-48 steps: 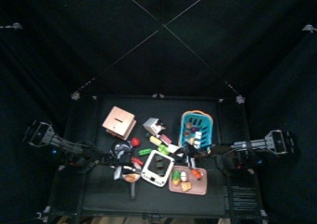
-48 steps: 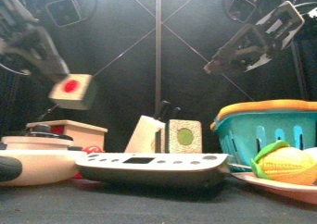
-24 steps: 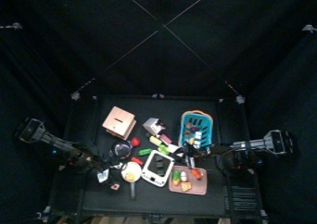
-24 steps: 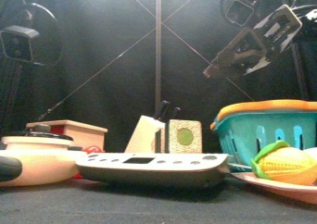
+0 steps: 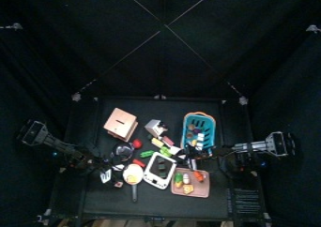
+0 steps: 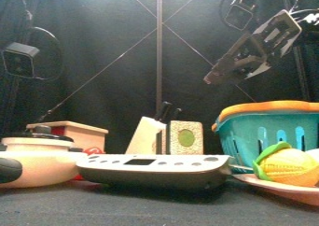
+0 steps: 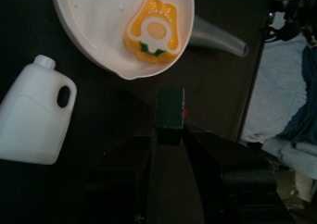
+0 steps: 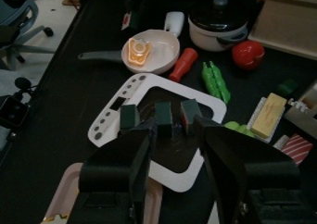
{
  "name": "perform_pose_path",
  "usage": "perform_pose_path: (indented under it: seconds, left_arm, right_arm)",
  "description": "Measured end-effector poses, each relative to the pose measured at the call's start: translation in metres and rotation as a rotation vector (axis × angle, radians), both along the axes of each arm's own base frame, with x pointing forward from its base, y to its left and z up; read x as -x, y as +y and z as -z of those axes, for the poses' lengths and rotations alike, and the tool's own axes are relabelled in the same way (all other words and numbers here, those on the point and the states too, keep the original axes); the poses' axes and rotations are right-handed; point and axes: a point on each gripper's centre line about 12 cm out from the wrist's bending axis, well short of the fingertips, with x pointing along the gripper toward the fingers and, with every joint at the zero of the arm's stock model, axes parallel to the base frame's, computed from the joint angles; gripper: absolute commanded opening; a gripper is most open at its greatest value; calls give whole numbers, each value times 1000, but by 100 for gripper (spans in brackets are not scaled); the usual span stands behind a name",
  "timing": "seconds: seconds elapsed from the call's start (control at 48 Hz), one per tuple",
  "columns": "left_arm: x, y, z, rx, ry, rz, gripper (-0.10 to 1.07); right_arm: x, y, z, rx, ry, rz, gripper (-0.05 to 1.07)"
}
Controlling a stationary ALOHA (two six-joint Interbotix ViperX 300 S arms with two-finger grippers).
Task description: Place green sushi piece to left bottom corner
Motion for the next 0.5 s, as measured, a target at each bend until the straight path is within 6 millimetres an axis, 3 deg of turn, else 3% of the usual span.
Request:
perform_pose_path:
  seconds: [0.167,0.5]
  left_arm:
    - [-2,0,0,-1,0,0,90]
    - [-11,2,-10,-34,-56,26,91]
  right_arm:
    - [0,0,0,0,0,0,76]
    - [0,0,0,-1,0,1,76]
